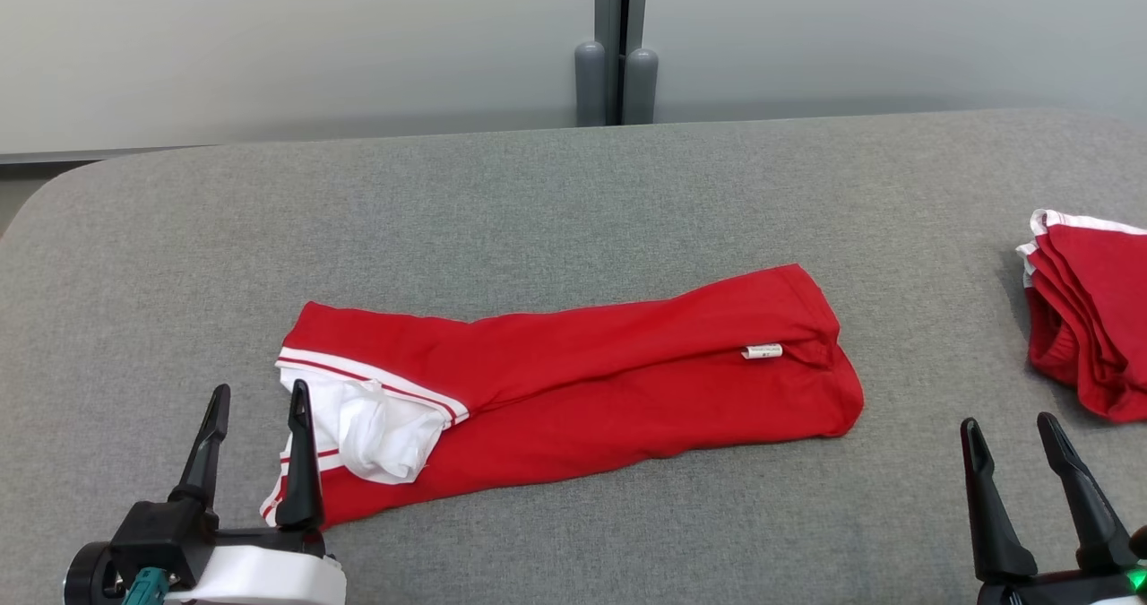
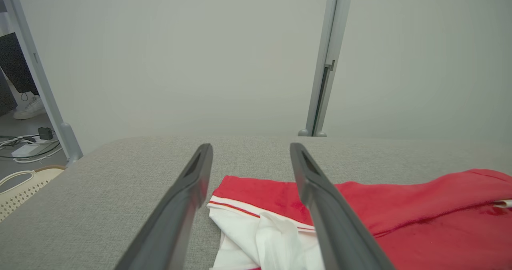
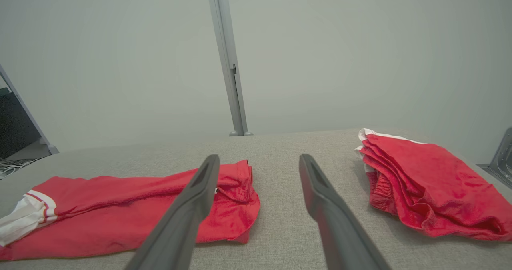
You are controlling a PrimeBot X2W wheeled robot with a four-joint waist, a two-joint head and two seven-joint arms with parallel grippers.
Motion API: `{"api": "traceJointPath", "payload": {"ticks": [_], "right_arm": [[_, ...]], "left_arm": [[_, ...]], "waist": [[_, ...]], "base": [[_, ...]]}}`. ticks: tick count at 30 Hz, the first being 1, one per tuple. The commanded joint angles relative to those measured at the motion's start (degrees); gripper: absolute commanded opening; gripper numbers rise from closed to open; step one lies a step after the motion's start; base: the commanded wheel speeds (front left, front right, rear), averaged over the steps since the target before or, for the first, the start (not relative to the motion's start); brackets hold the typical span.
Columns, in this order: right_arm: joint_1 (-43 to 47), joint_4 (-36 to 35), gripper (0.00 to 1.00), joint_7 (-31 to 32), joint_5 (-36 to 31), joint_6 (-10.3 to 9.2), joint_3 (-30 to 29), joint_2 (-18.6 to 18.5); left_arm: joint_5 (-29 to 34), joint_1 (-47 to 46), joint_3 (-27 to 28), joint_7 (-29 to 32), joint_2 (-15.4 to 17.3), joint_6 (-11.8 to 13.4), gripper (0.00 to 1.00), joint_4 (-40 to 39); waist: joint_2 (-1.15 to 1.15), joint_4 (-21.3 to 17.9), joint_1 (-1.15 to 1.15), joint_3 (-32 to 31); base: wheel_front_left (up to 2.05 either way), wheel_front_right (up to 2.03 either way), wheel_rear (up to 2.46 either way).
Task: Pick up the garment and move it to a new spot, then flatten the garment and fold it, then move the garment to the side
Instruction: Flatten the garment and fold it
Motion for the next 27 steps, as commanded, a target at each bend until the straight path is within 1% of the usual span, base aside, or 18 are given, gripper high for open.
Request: {"api": "traceJointPath", "payload": {"ticks": [1, 10, 13, 16, 21, 25, 26, 27], "right_arm": [[0.3, -0.1, 1.0, 0.2, 0.0, -0.03, -0.1, -0.2], [-0.5, 0.4, 1.0, 0.0, 0.5, -0.03, -0.1, -0.7], [-1.4, 1.2, 1.0, 0.2, 1.0, -0.03, -0.5, -1.2], [-3.8, 3.3, 1.0, 0.2, 1.7, -0.03, -0.8, -2.4], [-11.2, 9.5, 1.0, -0.3, 3.3, -0.03, 0.4, -5.2], [-19.2, 15.8, 1.0, 0.0, 4.7, -0.03, 2.9, -6.6], [-19.2, 15.8, 1.0, 0.0, 4.7, -0.03, 2.9, -6.6], [-22.7, 20.1, 1.0, 0.5, 5.7, -0.03, 4.7, -6.8]], "left_arm": [[0.0, -0.1, 0.0, 0.1, 0.4, 0.2, 1.0, 0.0], [-0.4, -1.2, -0.4, 0.0, 0.6, 0.1, 1.0, 0.2], [-0.4, -2.2, -0.7, 0.0, 0.5, 0.0, 1.0, -0.3], [-0.5, -4.0, -1.4, 0.1, 0.1, -0.2, 1.0, -0.7], [0.1, -8.7, -3.1, 0.0, -1.0, -0.8, 1.0, -0.4], [0.4, -11.7, -4.1, 0.0, -1.7, -1.5, 1.0, 0.4], [0.4, -11.7, -4.1, 0.0, -1.7, -1.5, 1.0, 0.4], [0.7, -12.8, -4.5, 0.0, -2.0, -1.7, 1.0, 0.8]], "waist": [[0.0, 0.1, 0.0, 0.1], [0.0, 0.1, 0.0, 0.8], [0.0, 0.6, 0.0, 2.2], [0.0, 1.7, 0.0, 5.1], [0.0, 4.2, 0.0, 10.6], [0.0, 5.5, 0.0, 13.8], [0.0, 5.5, 0.0, 13.8], [0.0, 6.1, 0.0, 14.7]], "base": [[0.0, 0.0, 0.0], [0.0, 0.0, 0.0], [0.0, 0.0, 0.0], [0.0, 0.0, 0.0], [0.0, 0.0, 0.0], [0.0, 0.0, 0.0], [0.0, 0.0, 0.0], [0.0, 0.0, 0.0]]}}
